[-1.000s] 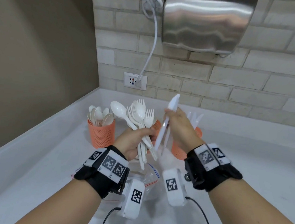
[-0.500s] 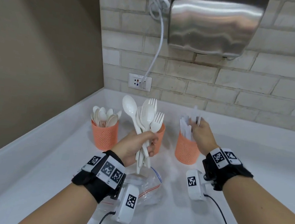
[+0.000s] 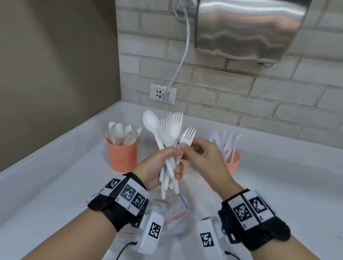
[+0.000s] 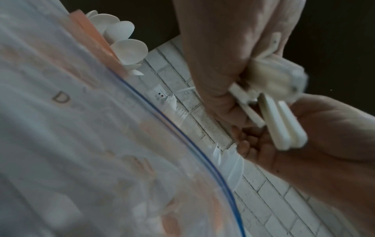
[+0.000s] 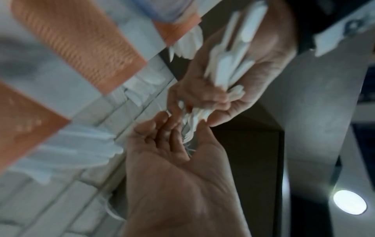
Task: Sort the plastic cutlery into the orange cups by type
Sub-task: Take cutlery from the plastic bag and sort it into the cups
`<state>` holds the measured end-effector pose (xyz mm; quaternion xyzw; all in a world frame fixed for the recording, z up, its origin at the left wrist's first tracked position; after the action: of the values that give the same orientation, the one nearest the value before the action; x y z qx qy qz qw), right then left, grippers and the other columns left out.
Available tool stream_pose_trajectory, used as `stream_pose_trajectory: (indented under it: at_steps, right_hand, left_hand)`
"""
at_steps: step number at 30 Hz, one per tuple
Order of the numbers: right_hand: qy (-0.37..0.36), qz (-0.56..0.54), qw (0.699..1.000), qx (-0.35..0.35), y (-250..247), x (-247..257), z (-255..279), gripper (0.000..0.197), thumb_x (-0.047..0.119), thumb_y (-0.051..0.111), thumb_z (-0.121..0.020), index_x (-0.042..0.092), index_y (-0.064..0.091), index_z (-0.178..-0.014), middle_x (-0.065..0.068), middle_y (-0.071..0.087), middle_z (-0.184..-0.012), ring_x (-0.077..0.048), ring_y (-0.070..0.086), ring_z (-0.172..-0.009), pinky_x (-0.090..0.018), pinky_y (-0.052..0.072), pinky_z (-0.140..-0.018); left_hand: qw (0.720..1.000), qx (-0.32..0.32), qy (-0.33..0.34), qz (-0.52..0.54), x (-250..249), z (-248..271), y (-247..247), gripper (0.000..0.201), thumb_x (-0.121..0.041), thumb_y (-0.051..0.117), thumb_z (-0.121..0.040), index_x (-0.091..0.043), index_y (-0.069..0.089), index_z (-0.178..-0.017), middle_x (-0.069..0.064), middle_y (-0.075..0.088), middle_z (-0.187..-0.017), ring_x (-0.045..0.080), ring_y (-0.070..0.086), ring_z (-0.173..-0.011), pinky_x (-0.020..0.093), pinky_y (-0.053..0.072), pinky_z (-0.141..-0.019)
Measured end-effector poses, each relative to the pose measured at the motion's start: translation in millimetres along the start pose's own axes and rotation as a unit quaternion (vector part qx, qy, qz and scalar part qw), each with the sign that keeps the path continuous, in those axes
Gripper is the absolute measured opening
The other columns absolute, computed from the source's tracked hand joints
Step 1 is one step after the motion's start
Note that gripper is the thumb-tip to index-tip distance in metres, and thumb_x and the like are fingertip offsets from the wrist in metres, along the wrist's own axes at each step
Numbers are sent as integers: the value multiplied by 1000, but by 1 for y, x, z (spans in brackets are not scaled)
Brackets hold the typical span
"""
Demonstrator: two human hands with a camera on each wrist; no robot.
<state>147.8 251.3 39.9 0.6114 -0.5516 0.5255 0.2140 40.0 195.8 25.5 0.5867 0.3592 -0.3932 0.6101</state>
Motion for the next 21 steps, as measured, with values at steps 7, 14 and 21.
stream_pose_trajectory:
  at_steps: [7,14,21]
  right_hand:
    - [60,-93,992,-57,11,3,0,16,18,46,-97,10,56,-88,-2,62,-71,-16,61,-64,-33,52,-67]
    - [128,-137,982,7,22,10,-1,14,25,59,-91,12,55,-89,3,58,-60,-7,55,-44,-21,45,-43]
    - [214,-181,958,64,27,6,1,26,16,62,-86,15,53,-62,4,44,-46,-4,36,-29,-16,24,-32]
  left_hand:
    - [999,1,-30,19,0,4,-6,19,-10,44,-84,-4,57,-97,7,60,-66,15,57,-54,26,52,-54]
    - [998,-28,-51,-2,4,0,-19,28,-11,52,-68,5,59,-90,16,60,-75,26,62,-74,46,52,-87]
    - [998,-3,-59,-8,2,9,-20,24,-7,35,-74,-1,58,-79,7,57,-52,18,59,-47,28,55,-52]
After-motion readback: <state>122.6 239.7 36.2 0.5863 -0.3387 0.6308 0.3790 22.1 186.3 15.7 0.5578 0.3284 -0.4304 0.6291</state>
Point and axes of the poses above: each hand's wrist, its own z-axis away from the middle knuckle, its own y-axis out of the palm, x = y × z, the point moved 3 cm from there along -z, towards the middle knuckle
